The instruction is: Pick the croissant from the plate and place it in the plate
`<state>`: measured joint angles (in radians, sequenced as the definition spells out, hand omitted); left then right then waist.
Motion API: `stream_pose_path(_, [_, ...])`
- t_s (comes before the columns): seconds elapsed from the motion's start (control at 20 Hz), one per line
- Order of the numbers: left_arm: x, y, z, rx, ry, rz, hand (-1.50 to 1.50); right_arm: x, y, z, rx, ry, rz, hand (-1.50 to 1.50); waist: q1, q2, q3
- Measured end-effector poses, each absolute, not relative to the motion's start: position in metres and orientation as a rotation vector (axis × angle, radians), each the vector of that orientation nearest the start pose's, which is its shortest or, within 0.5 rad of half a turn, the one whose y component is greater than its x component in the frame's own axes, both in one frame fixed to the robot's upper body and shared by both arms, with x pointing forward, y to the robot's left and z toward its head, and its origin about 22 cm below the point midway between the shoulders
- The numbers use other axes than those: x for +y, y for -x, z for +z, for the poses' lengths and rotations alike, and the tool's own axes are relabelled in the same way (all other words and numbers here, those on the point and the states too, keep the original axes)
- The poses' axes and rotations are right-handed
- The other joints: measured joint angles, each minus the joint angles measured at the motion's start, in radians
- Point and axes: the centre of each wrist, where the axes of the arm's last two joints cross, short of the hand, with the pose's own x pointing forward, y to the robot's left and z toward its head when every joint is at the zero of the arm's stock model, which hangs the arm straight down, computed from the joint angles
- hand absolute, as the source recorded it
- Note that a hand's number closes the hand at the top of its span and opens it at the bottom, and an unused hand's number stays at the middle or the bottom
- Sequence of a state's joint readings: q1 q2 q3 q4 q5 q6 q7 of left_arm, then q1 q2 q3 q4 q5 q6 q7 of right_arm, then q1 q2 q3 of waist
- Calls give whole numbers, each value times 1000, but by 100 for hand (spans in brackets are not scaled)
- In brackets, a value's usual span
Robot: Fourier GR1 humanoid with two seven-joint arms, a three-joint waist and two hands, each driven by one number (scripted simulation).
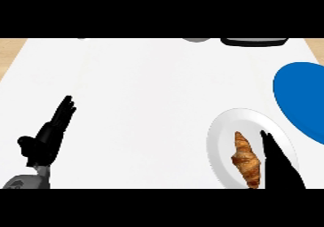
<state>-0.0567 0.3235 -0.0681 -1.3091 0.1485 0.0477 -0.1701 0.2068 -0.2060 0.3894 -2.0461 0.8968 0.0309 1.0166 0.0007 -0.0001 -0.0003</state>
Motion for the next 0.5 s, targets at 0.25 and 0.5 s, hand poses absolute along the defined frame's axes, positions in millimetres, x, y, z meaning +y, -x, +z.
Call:
stream_pose_path(0.25, [306,-247,-22,-1521,-162,-143,0,-193,-177,55,-832,880,531,-150,0,0,0])
stream_pose_path(0.5, [303,-257,-25,-1517,-157,-141,0,-197,-183,36,-779,907,557,-150,-2,0,0])
